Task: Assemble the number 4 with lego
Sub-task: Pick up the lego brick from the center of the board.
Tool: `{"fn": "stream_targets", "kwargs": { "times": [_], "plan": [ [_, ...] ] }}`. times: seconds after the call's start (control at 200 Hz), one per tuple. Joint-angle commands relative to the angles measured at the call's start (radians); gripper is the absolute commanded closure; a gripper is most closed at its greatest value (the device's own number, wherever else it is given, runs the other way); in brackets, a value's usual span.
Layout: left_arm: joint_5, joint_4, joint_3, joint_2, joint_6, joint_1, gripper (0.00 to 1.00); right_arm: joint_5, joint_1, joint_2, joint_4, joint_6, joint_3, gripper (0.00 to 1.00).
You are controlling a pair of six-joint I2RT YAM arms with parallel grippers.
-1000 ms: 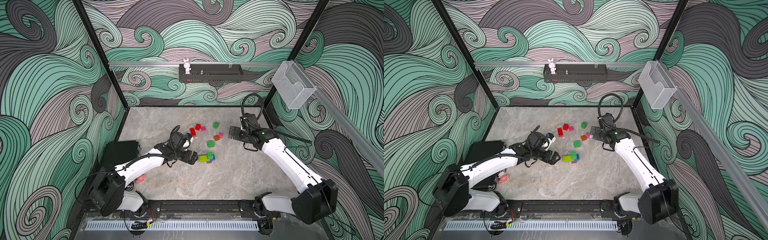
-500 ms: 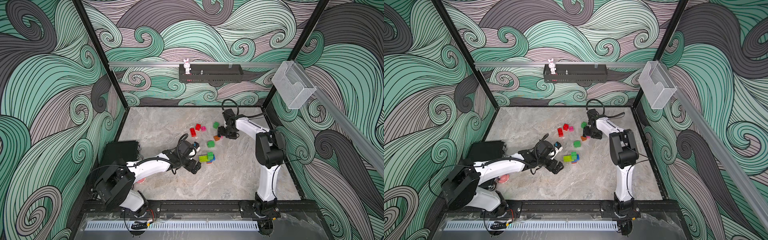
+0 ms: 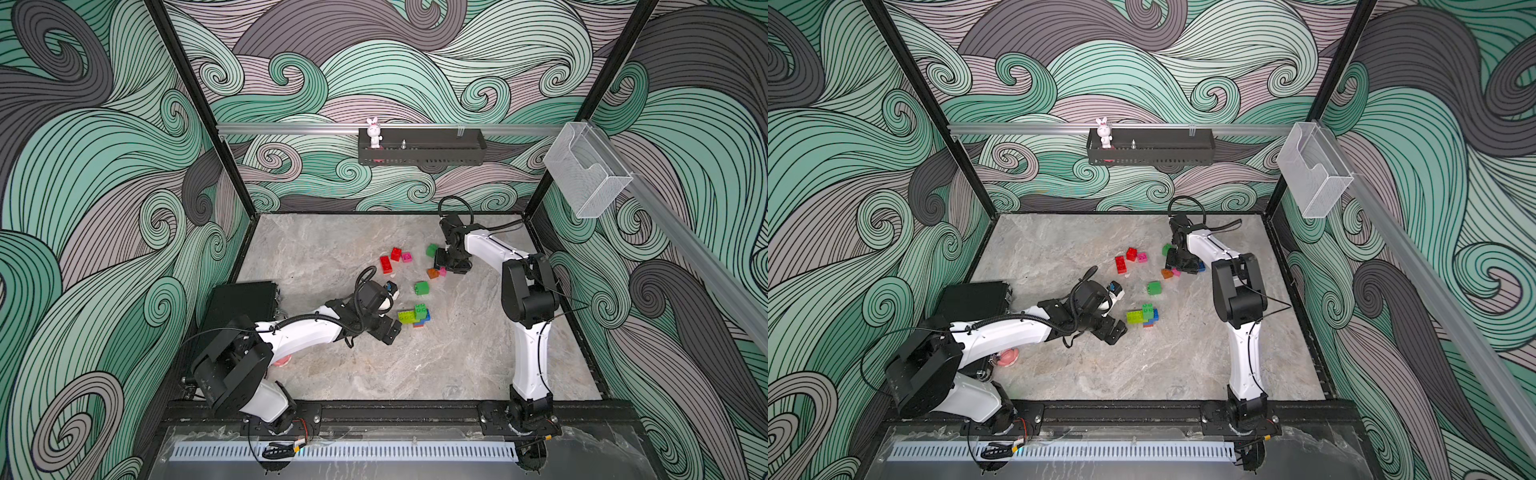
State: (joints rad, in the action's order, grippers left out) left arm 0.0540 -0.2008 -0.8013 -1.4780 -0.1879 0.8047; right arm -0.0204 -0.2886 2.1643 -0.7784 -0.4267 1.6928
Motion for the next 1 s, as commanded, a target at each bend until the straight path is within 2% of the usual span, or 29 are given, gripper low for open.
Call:
{"fn": "stream_targets", "kwargs": {
  "times": [0.0,0.255,0.51,0.721,0.911,0.996],
  "plan": [
    [-0.015,0.010,-0.018,0.002,-0.006,0.002,0.01,-0.022,-0.007,-0.019,0.020,-0.044,-0.003,0.35],
    [-0.019,0.006,-0.013,0.004,-0.005,0.002,0.01,-0.054,-0.006,0.003,0.021,-0.059,0.022,0.35],
    [-0.039,0.006,-0.004,0.017,-0.008,0.002,0.01,-0.024,-0.012,0.055,-0.020,-0.029,0.047,0.47],
    [-0.048,0.003,-0.002,0.018,-0.012,0.001,0.01,-0.012,-0.019,0.075,-0.046,0.014,0.074,0.44],
    [-0.051,0.003,-0.001,0.018,-0.015,0.001,0.01,-0.050,-0.026,0.083,-0.072,0.028,0.098,0.55],
    [-0.051,0.002,-0.001,0.018,-0.015,0.002,0.01,-0.068,-0.031,0.075,-0.070,0.037,0.095,0.56]
  ]
}}
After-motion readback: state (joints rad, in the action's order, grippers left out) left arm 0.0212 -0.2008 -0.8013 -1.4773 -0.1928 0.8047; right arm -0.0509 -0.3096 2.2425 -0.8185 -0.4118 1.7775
